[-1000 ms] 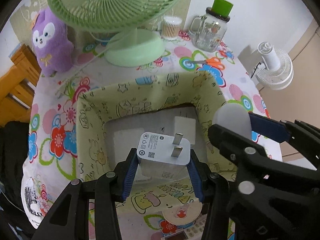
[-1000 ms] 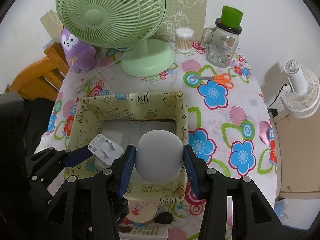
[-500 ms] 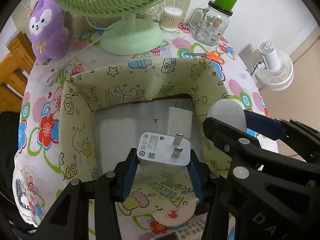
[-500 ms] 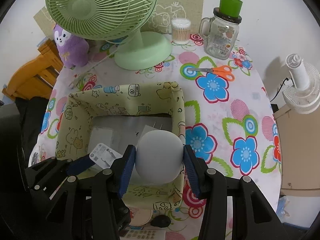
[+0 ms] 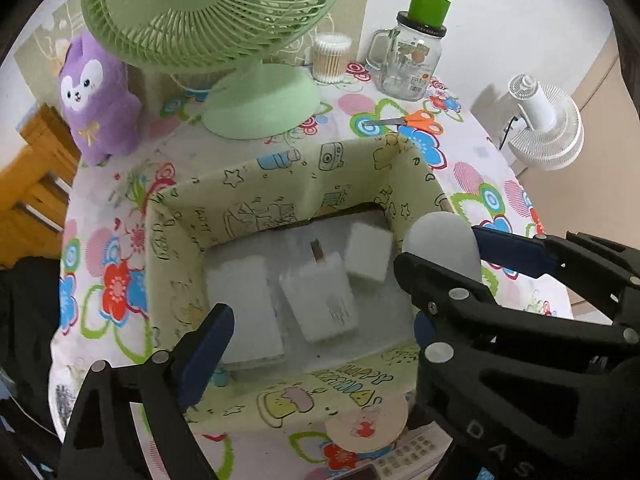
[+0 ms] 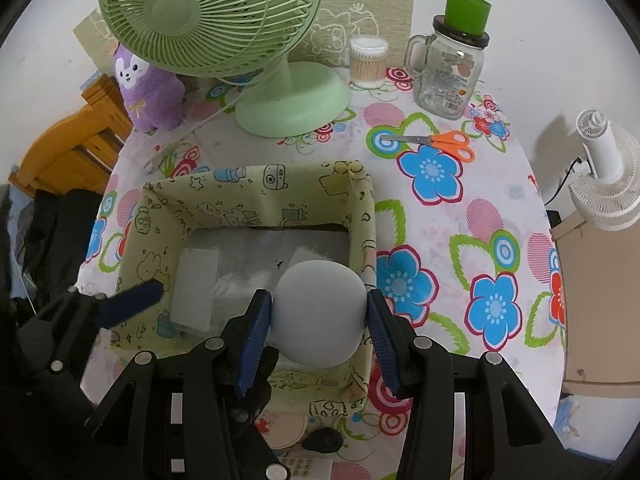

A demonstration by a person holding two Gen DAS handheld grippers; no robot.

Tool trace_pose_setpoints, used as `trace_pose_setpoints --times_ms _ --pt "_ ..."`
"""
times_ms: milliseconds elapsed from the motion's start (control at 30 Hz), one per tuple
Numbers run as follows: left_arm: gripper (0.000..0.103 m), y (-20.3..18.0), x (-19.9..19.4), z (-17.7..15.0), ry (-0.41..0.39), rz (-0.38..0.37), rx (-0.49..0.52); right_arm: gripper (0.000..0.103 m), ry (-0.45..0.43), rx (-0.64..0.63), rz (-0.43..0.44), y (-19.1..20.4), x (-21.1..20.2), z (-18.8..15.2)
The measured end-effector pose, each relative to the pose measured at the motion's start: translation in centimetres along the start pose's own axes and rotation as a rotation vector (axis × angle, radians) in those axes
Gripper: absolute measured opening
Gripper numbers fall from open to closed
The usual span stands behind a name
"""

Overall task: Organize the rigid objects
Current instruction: 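Lower the white ball into the box and open the right gripper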

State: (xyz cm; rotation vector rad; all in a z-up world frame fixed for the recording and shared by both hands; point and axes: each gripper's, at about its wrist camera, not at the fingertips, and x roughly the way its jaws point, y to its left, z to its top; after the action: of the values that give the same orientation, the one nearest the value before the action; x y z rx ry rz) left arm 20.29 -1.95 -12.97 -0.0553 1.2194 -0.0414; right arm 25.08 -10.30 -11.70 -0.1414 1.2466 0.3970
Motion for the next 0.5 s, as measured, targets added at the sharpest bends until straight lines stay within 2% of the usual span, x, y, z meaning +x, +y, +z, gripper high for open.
trace_pose_setpoints --times_ms 200,267,500 --pt "0.096 0.5 0.0 -0.1 0.010 0.046 0.007 0.051 -0.009 -0.025 0.013 0.6 -0.1 0.3" --pt "0.100 0.8 -0.1 0.0 0.011 0.053 0.008 0.051 -0.008 -0.032 0.018 0.8 0.2 0.5" --pt "0.101 1.6 0.2 0.4 0.013 0.085 0.014 0.051 0.006 -0.056 0.030 1.6 1.5 1.4"
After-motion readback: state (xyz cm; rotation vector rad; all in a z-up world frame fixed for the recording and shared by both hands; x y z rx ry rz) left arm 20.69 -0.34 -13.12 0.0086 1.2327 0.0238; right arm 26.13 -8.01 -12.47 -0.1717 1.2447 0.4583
